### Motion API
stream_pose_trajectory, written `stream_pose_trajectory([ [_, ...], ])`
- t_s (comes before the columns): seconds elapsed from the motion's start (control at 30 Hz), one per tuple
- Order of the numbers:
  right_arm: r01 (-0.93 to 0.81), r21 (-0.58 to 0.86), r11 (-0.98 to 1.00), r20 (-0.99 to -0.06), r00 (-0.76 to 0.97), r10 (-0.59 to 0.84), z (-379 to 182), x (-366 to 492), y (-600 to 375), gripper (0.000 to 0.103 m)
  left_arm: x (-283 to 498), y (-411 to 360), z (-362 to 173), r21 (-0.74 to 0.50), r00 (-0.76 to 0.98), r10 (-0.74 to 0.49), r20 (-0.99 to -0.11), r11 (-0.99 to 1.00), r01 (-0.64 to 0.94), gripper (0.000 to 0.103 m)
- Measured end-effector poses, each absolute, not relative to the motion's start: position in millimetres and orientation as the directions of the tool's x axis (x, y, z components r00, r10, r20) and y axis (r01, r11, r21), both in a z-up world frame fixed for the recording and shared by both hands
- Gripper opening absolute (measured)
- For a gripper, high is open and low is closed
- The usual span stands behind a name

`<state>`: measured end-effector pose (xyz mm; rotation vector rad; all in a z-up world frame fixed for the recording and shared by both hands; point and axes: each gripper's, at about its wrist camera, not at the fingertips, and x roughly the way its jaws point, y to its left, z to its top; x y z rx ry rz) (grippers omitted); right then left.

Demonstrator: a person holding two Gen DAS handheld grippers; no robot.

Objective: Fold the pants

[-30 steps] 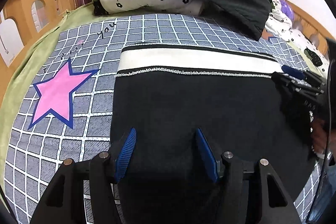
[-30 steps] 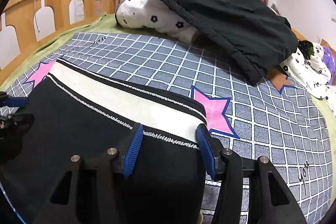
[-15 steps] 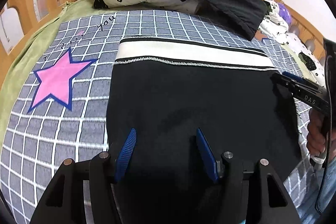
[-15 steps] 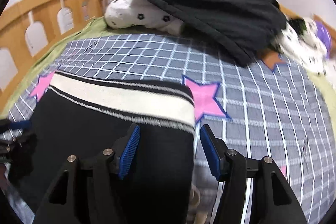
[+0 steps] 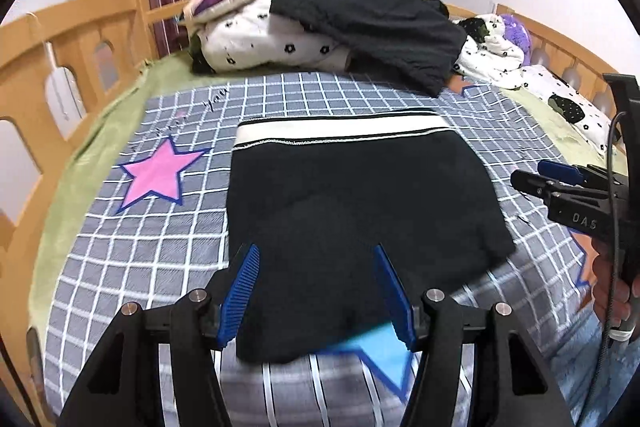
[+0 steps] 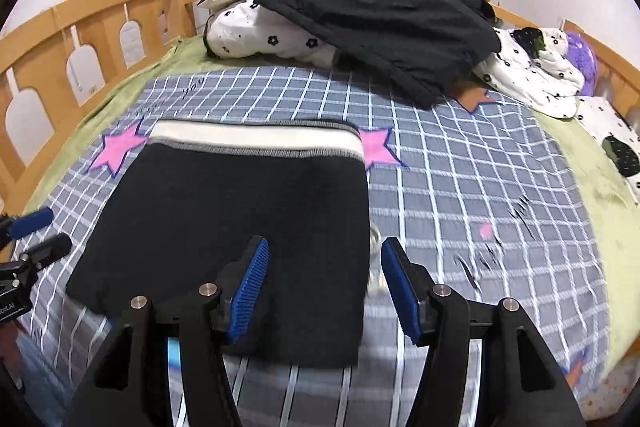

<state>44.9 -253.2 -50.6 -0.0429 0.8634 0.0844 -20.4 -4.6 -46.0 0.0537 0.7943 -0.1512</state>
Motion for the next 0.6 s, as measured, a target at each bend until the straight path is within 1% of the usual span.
stream_pose_trajectory([
  [0.1,-0.083,-0.026,0.996,-0.747,0.664,0.036,-39.9,13.4,-251.6,0.058,-44.5,-1.6,-31.4,-0.022,0.702,-0.115,-0.703,0.99,0.14,0.057],
  [0.13,-0.08,-0.019,0.997,-0.743,0.668,0.039,-35.8,4.4,-252.8,0.062,-49.9,-0.6,-27.3,-0.021,0.705,-0.107,-0.702,0.991,0.13,0.058],
  [0.17,-0.074,-0.015,0.997,-0.744,0.667,0.038,-32.0,-2.7,-253.9,0.066,-56.1,0.7,-22.7,-0.019,0.708,-0.097,-0.699,0.993,0.118,0.063],
  [0.2,-0.071,-0.007,0.997,-0.743,0.667,0.042,-27.7,-10.1,-254.9,0.075,-63.2,1.8,-17.0,-0.012,0.71,-0.084,-0.7,0.994,0.106,0.066],
  [0.23,-0.074,0.009,0.997,-0.739,0.671,0.056,-22.8,-19.4,-256.3,0.082,-66.7,2.9,-14.7,-0.012,0.71,-0.08,-0.7,0.995,0.1,0.066],
  [0.3,-0.073,0.034,0.997,-0.731,0.679,0.075,-14.3,-36.5,-259.0,0.09,-77.2,6.4,-7.9,-0.026,0.707,-0.07,-0.704,0.997,0.073,0.067],
  [0.37,-0.068,0.035,0.997,-0.732,0.678,0.072,-9.7,-49.1,-261.5,0.091,-84.6,7.6,-5.1,-0.039,0.697,-0.074,-0.713,0.997,0.067,0.072],
  [0.47,-0.053,0.002,0.999,-0.733,0.68,0.037,-2.5,-67.5,-262.7,0.091,-95.0,7.9,-1.2,-0.029,0.689,-0.051,-0.723,0.999,0.043,0.072],
  [0.6,-0.036,0.01,0.999,-0.73,0.683,0.032,3.5,-81.0,-268.4,0.092,-105.2,2.7,3.6,-0.005,0.694,-0.028,-0.719,0.999,0.034,0.073],
])
